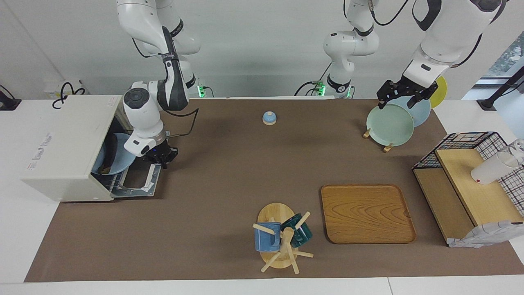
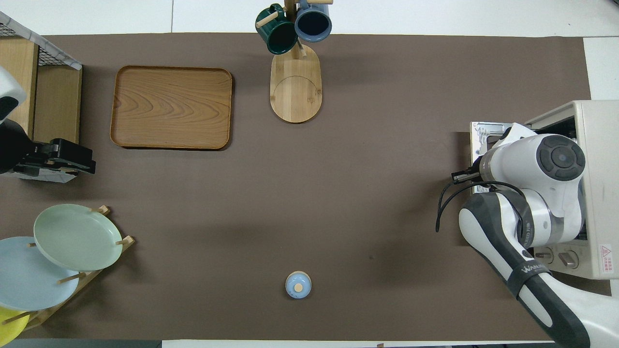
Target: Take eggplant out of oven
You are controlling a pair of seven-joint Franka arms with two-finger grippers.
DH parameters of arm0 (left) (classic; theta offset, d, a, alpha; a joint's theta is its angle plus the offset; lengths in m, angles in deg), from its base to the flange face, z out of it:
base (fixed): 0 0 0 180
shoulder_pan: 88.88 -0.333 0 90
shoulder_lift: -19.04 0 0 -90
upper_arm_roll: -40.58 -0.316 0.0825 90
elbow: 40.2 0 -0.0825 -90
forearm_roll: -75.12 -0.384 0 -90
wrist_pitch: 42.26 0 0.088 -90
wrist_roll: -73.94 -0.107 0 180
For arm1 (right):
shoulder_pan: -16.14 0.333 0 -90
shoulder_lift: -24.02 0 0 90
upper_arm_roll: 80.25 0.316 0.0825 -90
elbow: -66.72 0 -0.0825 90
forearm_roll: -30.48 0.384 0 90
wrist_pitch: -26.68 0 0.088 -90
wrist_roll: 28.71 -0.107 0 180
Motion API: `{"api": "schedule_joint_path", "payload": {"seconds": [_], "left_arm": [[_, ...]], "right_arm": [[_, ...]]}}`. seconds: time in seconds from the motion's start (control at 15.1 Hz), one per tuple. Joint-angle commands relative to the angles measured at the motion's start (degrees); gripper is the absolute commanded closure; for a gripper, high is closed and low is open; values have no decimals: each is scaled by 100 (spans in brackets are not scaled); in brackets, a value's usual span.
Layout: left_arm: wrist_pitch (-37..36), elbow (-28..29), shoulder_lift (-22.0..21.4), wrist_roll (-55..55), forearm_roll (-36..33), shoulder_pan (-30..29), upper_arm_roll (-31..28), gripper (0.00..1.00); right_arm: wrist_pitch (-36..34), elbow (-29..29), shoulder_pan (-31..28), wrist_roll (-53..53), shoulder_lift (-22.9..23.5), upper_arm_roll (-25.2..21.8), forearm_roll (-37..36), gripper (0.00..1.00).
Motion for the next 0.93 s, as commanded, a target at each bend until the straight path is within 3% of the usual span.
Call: {"api": "schedule_joint_path", "payload": {"seconds": [0.0, 0.13, 0.33, 0.53, 0.73, 0.86], "left_arm": [[48, 152, -152, 21, 59, 20, -49, 0], [57, 152, -152, 21, 59, 20, -49, 0], [48, 152, -152, 21, 59, 11, -49, 0], [57, 152, -152, 21, 59, 2, -49, 0], [57, 152, -152, 38, 59, 2, -49, 0], [74, 152, -152, 47, 59, 2, -49, 0]], "right_arm": [[147, -110, 88, -282, 74, -33, -144, 100], [7, -258, 430, -579, 100, -33, -91, 100], [-1149, -994, 774, -1108, 65, -41, -38, 100], [-2171, -1595, 548, -1126, -66, -120, -47, 49], [-2489, -1561, -14, -1057, -207, -121, -144, 46], [-2350, -1159, -323, -820, -347, -112, -144, 48]]}}
